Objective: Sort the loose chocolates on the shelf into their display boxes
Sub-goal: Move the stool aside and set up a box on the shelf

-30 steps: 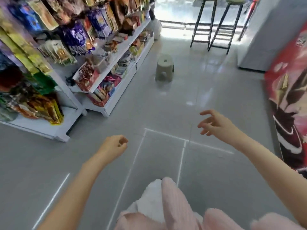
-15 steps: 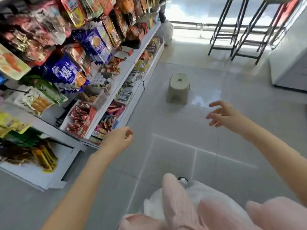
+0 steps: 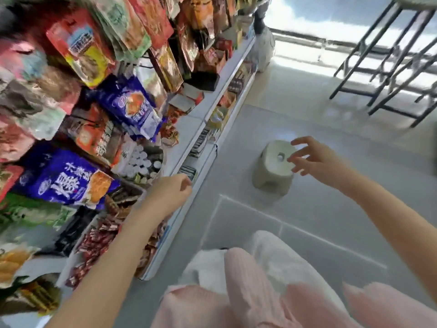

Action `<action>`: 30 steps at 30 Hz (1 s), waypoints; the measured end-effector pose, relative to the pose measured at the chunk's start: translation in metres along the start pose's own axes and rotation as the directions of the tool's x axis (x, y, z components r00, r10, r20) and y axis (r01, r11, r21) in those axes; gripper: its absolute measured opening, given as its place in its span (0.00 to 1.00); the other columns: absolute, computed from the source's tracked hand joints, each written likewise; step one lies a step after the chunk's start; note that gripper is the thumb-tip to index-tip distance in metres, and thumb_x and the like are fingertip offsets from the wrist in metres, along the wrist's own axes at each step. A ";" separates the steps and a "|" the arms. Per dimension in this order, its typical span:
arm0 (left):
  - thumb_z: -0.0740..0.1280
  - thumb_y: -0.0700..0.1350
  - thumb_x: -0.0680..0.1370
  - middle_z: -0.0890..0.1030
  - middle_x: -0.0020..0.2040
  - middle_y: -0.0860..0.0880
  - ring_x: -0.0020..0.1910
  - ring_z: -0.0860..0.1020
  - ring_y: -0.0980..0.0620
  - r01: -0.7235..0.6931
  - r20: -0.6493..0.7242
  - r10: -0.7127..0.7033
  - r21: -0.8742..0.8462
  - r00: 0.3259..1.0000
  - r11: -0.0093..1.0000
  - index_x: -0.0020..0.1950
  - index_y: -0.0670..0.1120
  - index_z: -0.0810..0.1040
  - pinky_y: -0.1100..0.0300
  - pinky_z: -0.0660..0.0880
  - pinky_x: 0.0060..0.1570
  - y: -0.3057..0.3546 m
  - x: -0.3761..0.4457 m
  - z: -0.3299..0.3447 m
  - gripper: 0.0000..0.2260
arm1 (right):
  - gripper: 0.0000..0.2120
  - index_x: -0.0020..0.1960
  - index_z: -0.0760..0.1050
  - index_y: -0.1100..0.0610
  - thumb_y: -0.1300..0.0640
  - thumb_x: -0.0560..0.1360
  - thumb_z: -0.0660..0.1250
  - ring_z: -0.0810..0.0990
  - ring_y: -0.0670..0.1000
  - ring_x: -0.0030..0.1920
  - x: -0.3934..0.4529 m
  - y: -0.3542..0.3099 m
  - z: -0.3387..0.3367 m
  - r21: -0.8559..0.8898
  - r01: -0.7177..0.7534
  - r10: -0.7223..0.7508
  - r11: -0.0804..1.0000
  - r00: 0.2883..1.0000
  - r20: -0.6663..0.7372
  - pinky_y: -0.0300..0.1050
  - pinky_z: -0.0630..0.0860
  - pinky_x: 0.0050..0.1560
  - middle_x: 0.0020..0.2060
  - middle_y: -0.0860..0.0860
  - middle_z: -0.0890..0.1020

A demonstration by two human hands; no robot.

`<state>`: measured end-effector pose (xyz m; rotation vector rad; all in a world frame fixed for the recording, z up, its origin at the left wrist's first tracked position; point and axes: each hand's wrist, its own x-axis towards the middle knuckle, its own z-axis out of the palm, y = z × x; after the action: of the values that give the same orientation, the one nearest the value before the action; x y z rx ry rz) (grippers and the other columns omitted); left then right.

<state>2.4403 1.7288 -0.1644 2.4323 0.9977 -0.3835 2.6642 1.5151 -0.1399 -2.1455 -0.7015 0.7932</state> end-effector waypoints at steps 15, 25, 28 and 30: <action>0.56 0.45 0.79 0.81 0.46 0.47 0.41 0.77 0.47 0.262 -0.123 -0.247 0.131 0.961 0.956 0.55 0.48 0.76 0.59 0.70 0.35 0.039 0.299 -0.131 0.11 | 0.17 0.65 0.62 0.57 0.61 0.77 0.60 0.80 0.56 0.44 0.425 -0.085 -0.049 -0.102 0.150 -0.116 0.983 0.953 0.281 0.51 0.77 0.49 0.51 0.57 0.78; 0.58 0.44 0.78 0.80 0.41 0.48 0.34 0.77 0.52 0.258 -0.025 -0.258 -0.007 0.966 0.966 0.54 0.46 0.76 0.62 0.68 0.29 0.045 0.487 -0.178 0.10 | 0.20 0.66 0.61 0.58 0.64 0.75 0.59 0.79 0.57 0.45 0.630 -0.128 -0.059 -0.095 0.109 -0.072 0.989 0.939 0.335 0.52 0.77 0.50 0.42 0.53 0.77; 0.58 0.45 0.78 0.82 0.46 0.46 0.40 0.80 0.47 0.308 0.001 -0.308 -0.040 0.951 0.950 0.53 0.48 0.76 0.57 0.77 0.38 0.051 0.520 -0.189 0.09 | 0.20 0.65 0.62 0.59 0.65 0.75 0.59 0.78 0.55 0.43 0.680 -0.126 -0.064 -0.117 0.091 -0.036 0.989 0.913 0.406 0.45 0.76 0.42 0.44 0.55 0.78; 0.58 0.46 0.77 0.81 0.45 0.47 0.41 0.80 0.48 0.363 -0.007 -0.364 -0.058 0.931 0.930 0.54 0.48 0.76 0.53 0.78 0.41 0.056 0.538 -0.192 0.09 | 0.19 0.65 0.62 0.58 0.64 0.75 0.59 0.78 0.55 0.44 0.715 -0.124 -0.064 -0.135 0.086 -0.015 0.987 0.891 0.455 0.47 0.75 0.42 0.45 0.57 0.78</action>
<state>2.8681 2.1083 -0.2116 2.1994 1.4533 -0.4516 3.1535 2.0460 -0.2342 -2.0788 -1.0826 1.2695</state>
